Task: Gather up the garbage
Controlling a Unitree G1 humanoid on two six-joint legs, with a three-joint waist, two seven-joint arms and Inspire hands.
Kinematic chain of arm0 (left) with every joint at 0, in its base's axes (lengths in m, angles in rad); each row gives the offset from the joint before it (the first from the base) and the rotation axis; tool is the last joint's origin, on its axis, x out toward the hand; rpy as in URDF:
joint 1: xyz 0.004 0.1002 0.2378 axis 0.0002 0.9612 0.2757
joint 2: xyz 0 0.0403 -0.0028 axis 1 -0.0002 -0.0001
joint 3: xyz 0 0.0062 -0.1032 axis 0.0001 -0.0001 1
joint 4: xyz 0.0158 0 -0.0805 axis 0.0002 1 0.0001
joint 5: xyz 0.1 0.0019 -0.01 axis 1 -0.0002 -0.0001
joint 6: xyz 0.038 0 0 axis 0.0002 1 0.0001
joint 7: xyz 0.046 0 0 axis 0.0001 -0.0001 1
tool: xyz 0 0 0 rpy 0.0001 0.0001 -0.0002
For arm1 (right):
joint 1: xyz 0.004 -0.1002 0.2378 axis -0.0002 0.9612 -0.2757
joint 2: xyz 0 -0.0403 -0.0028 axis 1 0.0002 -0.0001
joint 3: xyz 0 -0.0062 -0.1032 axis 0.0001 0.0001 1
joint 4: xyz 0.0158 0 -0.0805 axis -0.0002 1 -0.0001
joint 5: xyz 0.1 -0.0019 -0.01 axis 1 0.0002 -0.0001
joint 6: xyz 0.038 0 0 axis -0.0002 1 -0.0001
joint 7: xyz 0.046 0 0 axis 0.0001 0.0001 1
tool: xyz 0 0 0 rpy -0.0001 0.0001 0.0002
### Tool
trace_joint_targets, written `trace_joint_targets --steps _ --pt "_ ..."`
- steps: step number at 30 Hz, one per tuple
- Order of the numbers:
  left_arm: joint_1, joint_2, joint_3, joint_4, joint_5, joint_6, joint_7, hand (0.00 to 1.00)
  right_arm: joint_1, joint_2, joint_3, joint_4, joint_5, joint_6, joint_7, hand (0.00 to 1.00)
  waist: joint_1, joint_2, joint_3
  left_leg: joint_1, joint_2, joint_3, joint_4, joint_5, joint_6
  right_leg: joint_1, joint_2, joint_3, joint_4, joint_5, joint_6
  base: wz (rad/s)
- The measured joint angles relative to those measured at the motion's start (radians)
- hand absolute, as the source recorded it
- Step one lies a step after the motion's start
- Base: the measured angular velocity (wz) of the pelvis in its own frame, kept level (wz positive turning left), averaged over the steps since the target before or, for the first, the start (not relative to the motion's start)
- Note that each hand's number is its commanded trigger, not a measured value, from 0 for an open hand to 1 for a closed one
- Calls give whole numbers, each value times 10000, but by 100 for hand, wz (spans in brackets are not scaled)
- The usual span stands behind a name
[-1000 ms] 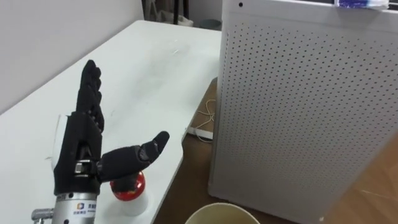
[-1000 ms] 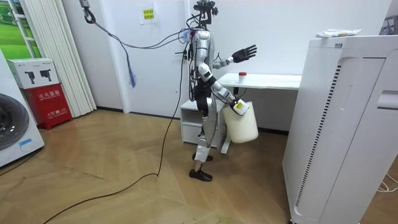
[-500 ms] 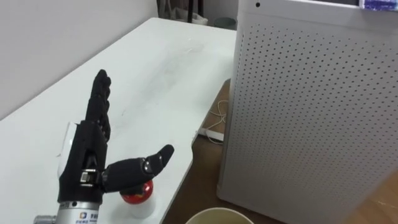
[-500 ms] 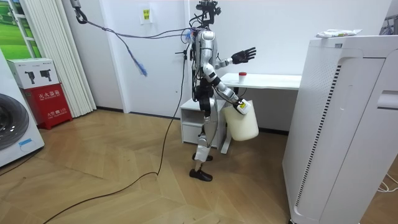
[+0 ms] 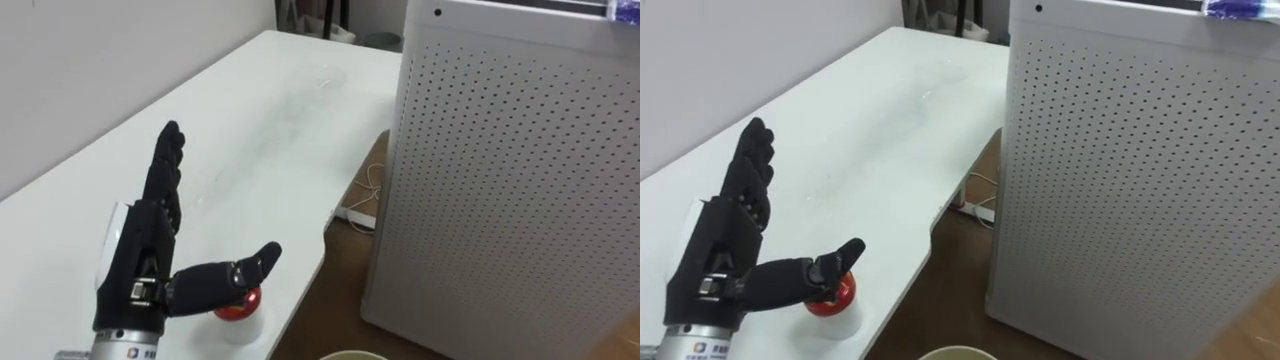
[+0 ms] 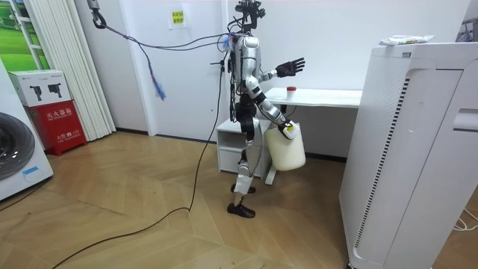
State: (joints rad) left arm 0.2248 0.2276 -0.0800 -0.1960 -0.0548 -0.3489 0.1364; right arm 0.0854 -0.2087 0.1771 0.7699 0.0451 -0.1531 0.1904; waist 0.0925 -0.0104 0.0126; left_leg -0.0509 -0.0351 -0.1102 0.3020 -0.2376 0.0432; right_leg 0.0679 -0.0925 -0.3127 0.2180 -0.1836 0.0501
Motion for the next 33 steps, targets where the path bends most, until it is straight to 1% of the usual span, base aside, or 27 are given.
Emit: trace_joint_targets --steps 2,5,6,7,9,12,13,15,17,19,22,24,25,28,33 --pt "146 -1 -1 0 28 7 0 0 -20 3 26 -3 0 0 -48 100 -6 -17 8 -80 6 -58 42 14 -23 0 19 -177 -23 0 0 19" --pt "328 -6 -20 8 6 17 1 0 -107 -2 114 0 -9 -1 -57 100 0 -10 12 -122 -2 -185 46 34 -57 69 53 -230 -171 0 -1 14" --pt "399 -8 -30 17 4 17 -6 0 -180 -6 181 24 -25 -1 -60 100 -8 1 18 -160 -7 -290 71 50 -80 67 63 -274 -171 0 -1 21" --pt "436 -9 -65 45 -1 19 -17 0 -226 -3 202 24 -12 -2 -56 100 -23 1 18 -241 -10 -335 73 71 -106 32 67 -429 -171 0 -1 21" --pt "447 -9 -181 137 0 36 -16 0 -326 -9 205 51 -8 -3 -56 100 0 -5 23 -331 -6 -399 76 114 -131 -28 75 -499 -190 0 -1 18" --pt "459 -30 -415 190 58 176 -78 0 -601 -13 371 386 -35 -13 -81 100 -29 -17 23 -437 -38 -591 98 147 -172 -30 100 -600 -245 -1 -2 20" --pt "459 -61 -433 191 57 206 -156 0 -631 -29 373 433 -36 -13 -81 100 -18 -36 31 -452 -80 -591 95 173 -172 -26 99 -603 -305 -2 -3 18" --pt "459 -63 -429 192 34 205 -189 0 -635 -46 386 438 -34 -13 -51 100 -26 -91 65 -454 -69 -552 44 239 -168 -29 76 -599 -322 -7 -7 9" --pt "460 -64 -439 192 35 210 -261 0 -623 -46 476 440 -37 -13 -49 100 -28 -136 74 -459 -69 -546 40 239 -167 -29 73 -594 -324 -7 -7 2" --pt "461 -85 -457 191 63 212 -403 0 -623 -35 573 457 -52 -13 -28 100 -19 -208 64 -450 -81 -539 40 240 -165 -28 57 -572 -321 -7 -7 0" --pt "474 -86 -598 193 10 214 -485 0 -614 -31 656 472 -29 -13 19 100 -25 -257 40 -431 -100 -548 43 245 -158 -10 49 -488 -320 -7 -7 0" --pt "508 -85 -751 193 -222 230 -607 0 -572 -37 772 475 -31 -12 -9 100 -28 -259 37 -421 -106 -557 50 247 -153 5 48 -460 -317 -7 -7 0" --pt "515 -87 -856 193 -316 298 -658 0 -540 -33 813 475 -35 -10 -9 100 -24 -256 37 -428 -105 -563 59 247 -153 5 51 -453 -319 -7 -7 0" --pt "545 -89 -915 203 -443 474 -835 0 -486 -28 872 474 -41 -6 17 100 -26 -235 25 -443 -104 -559 80 250 -158 5 59 -418 -313 -7 -7 0" --pt "615 -88 -929 207 -513 602 -902 0 -346 -59 870 471 -42 6 8 100 -20 -194 -2 -457 -110 -561 43 251 -159 1 62 -347 -300 -7 -7 0"
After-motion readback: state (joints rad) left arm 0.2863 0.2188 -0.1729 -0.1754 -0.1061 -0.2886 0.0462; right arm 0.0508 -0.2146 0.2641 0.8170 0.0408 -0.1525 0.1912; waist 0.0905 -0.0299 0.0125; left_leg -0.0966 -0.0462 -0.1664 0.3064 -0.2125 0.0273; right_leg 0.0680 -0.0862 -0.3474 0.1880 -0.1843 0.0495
